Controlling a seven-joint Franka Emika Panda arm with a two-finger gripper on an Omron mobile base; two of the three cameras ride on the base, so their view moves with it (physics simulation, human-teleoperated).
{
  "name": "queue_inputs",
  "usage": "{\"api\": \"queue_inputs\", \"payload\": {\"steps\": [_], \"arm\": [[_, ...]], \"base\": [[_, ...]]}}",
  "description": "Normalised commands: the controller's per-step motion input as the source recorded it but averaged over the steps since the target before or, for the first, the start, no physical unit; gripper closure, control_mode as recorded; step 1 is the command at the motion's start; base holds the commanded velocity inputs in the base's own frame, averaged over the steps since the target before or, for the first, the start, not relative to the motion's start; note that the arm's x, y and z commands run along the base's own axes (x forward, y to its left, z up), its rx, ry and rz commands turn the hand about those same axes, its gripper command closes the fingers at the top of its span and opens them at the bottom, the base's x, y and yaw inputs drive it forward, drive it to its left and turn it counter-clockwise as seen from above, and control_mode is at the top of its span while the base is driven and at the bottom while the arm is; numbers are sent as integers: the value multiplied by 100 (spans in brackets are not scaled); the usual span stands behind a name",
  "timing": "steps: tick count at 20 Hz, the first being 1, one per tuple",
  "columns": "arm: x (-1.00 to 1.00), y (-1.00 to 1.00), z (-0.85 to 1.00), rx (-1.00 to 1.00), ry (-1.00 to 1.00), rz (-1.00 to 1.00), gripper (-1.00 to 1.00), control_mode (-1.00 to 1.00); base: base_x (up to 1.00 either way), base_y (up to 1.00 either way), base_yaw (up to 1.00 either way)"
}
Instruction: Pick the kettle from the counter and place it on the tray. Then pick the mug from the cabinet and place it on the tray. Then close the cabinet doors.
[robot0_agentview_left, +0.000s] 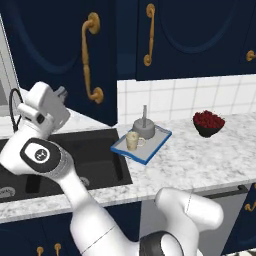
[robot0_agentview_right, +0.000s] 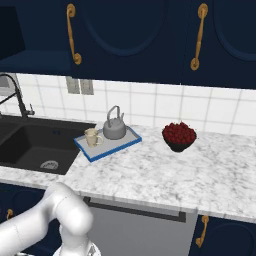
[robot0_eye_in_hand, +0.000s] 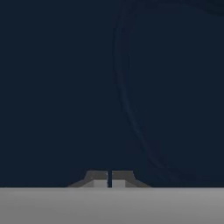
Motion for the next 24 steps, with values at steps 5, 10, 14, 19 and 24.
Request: {"api": "queue_inputs", "payload": {"steps": [5, 10, 14, 19, 24], "arm": [[35, -34, 75, 0, 18, 1, 100, -100], [74, -35, 16, 0, 25, 9, 100, -100], [94, -37, 0, 0, 32, 11, 100, -100], [99, -39, 0, 0, 32, 12, 100, -100], [97, -24, -11, 1, 20, 9, 100, -100]], "base": [[0, 0, 0], [0, 0, 0], [0, 0, 0], [0, 0, 0], [0, 0, 0]]}}
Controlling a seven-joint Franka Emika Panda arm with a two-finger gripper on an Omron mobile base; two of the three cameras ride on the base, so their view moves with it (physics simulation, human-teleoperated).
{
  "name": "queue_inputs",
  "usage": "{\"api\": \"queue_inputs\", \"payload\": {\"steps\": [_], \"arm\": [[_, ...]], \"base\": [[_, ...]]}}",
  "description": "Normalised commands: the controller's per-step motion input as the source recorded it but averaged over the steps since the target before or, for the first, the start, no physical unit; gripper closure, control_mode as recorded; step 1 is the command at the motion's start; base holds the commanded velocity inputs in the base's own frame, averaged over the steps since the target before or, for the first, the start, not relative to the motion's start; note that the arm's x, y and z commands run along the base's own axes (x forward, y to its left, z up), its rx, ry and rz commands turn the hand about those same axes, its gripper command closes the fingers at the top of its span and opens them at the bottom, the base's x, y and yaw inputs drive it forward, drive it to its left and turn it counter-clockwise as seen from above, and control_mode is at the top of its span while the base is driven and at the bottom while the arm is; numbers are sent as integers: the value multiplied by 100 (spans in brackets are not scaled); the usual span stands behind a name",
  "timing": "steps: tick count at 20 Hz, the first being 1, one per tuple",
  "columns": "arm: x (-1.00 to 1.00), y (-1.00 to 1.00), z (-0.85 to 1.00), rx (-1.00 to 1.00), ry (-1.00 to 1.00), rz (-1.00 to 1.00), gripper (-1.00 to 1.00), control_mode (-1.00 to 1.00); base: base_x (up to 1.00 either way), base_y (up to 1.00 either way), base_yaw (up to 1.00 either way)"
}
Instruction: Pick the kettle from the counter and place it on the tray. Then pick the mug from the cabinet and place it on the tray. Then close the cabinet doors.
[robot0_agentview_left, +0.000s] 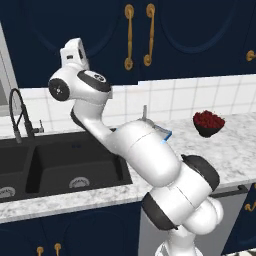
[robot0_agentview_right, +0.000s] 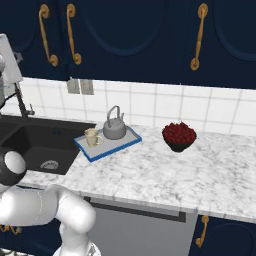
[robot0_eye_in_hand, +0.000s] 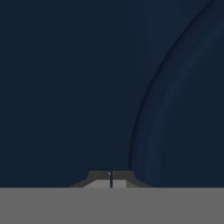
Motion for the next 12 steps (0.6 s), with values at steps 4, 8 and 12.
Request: {"api": "queue_inputs", "payload": {"steps": [4, 8, 12], "arm": [[96, -21, -21, 3, 11, 9, 100, -100], [92, -38, -38, 6, 5, 14, 100, -100], [94, -39, -47, 8, 0, 19, 100, -100]], "base": [[0, 0, 0], [0, 0, 0], [0, 0, 0]]}}
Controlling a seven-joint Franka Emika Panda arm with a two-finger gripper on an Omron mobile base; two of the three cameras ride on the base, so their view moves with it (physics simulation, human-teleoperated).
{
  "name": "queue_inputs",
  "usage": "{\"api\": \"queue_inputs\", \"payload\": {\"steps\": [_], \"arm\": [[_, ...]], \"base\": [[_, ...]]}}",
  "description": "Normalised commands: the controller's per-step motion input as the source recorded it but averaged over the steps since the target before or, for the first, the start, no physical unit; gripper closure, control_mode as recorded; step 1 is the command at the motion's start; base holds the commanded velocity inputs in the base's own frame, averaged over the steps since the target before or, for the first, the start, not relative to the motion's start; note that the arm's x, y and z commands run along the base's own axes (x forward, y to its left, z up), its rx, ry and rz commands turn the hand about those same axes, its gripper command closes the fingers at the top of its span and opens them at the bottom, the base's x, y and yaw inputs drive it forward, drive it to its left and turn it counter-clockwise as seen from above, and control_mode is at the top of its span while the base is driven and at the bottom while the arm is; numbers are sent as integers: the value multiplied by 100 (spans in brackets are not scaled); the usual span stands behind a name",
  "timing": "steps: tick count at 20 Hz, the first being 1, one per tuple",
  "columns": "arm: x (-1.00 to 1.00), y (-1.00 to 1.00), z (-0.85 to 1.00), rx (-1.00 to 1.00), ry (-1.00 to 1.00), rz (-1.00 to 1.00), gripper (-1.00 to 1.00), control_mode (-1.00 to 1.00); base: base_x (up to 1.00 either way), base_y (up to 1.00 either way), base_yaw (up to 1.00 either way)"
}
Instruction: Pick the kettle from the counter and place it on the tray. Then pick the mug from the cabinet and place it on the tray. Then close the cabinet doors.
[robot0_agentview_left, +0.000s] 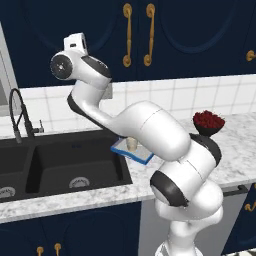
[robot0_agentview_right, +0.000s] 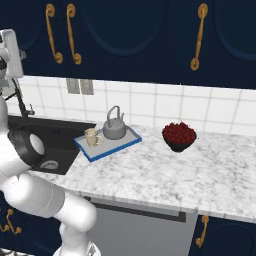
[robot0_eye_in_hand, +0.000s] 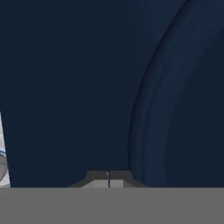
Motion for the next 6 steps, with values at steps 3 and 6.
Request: {"api": "queue_inputs", "payload": {"steps": [3, 6], "arm": [[81, -85, -88, 3, -1, 21, 100, -100], [81, -100, -100, 0, -4, 22, 100, -100]], "base": [[0, 0, 0], [0, 0, 0]]}}
